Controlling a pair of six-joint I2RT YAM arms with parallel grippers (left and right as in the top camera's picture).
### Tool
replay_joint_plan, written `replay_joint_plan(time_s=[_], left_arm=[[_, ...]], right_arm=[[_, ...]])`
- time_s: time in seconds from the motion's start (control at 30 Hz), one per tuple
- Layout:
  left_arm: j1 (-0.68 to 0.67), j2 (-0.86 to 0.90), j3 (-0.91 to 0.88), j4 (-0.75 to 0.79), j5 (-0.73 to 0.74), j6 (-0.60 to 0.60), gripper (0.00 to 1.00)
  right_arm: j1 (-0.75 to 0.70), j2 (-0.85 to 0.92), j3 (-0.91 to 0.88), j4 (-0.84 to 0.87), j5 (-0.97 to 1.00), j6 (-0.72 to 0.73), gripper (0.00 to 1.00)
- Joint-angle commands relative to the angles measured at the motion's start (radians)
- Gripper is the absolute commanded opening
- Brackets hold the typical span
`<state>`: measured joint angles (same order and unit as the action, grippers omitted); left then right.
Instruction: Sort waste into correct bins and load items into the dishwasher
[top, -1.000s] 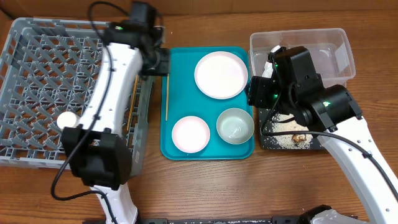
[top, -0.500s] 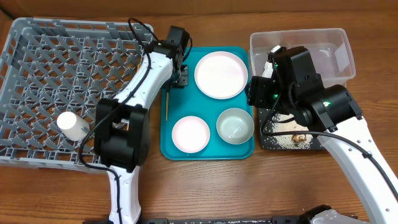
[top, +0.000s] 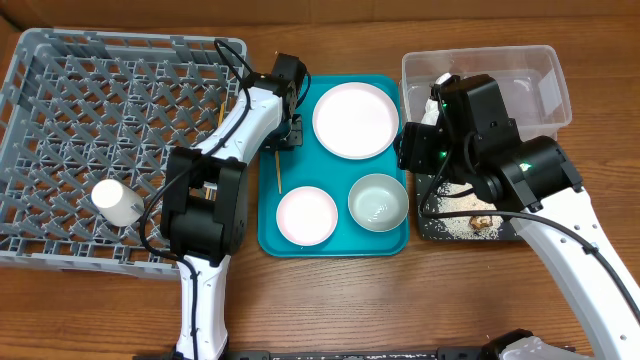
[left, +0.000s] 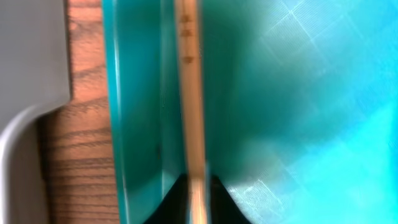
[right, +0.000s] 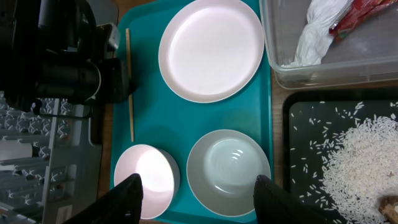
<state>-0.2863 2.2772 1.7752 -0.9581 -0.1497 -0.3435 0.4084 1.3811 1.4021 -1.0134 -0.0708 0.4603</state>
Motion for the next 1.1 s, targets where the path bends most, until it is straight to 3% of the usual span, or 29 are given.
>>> replay_joint_plan(time_s=[0.0,0.4,0.67,0.8,0.9,1.07], left_arm=[[0.005,0.048,0.014,-0.018,0.093,-0.011,0.04],[0.006,-0.208,0.233,-0.275,0.08,0.062,0.04],[0.031,-0.412,0.238,-0.444,-0.123,0.143,0.04],[0.094,-0.415,0.22,-0.496,-0.082,0.215,0.04],[0.14,-0.414,0.131,-0.468,-0.08,0.217,0.04],[0.211,-0.411,-0.063,-0.29,-0.099,0.248,0.04]], right_arm=[[0.0,-0.009,0.019,0.005,0.001,0.005,0.59],[0.0,-0.009,0.019,0.002,0.001,0.005,0.59],[0.0,-0.009,0.019,-0.002,0.002,0.005,0.59],[0.0,-0.009,0.019,-0.003,0.002,0.005,0.59],[0.0,-0.009,0.019,-0.003,0.002,0.005,0.59],[0.0,-0.009,0.019,-0.002,0.002,0.005,0.59]])
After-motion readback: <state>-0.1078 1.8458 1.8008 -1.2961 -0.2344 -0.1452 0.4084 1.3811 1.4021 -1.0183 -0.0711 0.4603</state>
